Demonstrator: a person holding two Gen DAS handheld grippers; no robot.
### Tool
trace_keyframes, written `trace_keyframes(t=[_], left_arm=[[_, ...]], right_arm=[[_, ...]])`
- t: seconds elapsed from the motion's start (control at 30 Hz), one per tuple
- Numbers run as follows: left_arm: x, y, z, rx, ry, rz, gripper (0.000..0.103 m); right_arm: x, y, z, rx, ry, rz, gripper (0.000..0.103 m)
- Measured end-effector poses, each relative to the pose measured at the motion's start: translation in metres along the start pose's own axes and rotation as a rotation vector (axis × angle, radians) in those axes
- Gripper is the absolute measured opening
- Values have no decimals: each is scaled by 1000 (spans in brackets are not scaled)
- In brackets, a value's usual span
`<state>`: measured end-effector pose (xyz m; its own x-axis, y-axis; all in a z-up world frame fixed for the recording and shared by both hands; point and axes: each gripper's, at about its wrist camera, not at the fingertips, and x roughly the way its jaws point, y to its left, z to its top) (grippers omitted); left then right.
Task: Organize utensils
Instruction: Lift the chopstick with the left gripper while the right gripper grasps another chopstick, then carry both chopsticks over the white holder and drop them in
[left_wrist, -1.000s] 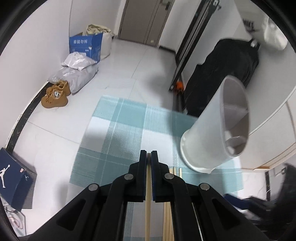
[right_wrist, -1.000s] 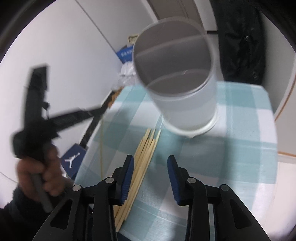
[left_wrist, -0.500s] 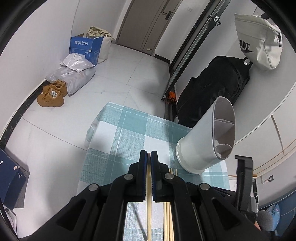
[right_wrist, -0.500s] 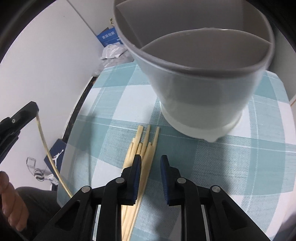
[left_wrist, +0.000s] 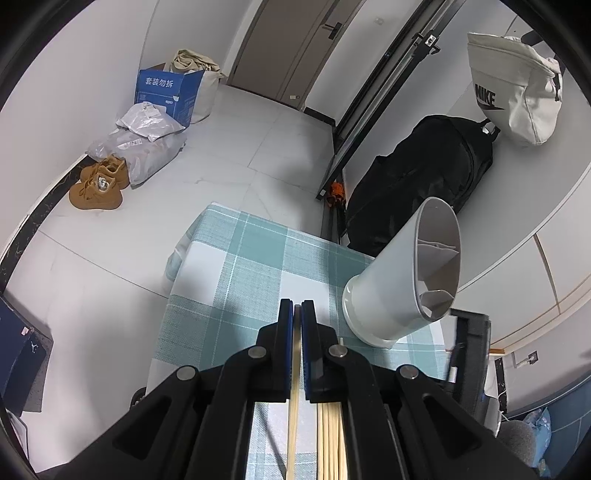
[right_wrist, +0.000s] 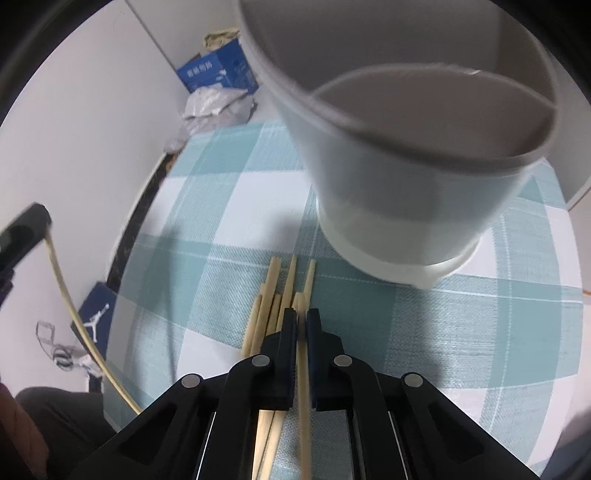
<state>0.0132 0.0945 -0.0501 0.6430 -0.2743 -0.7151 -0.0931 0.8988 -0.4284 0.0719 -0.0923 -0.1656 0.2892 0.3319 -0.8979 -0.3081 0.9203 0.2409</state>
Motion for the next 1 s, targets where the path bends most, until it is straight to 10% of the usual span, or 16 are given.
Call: trace_keyframes(t=[1.0], left_arm=[[-51,-99,-3,344,-51,-1,0]], right_arm=[[-160,-22,-35,-55,-609,225,4]])
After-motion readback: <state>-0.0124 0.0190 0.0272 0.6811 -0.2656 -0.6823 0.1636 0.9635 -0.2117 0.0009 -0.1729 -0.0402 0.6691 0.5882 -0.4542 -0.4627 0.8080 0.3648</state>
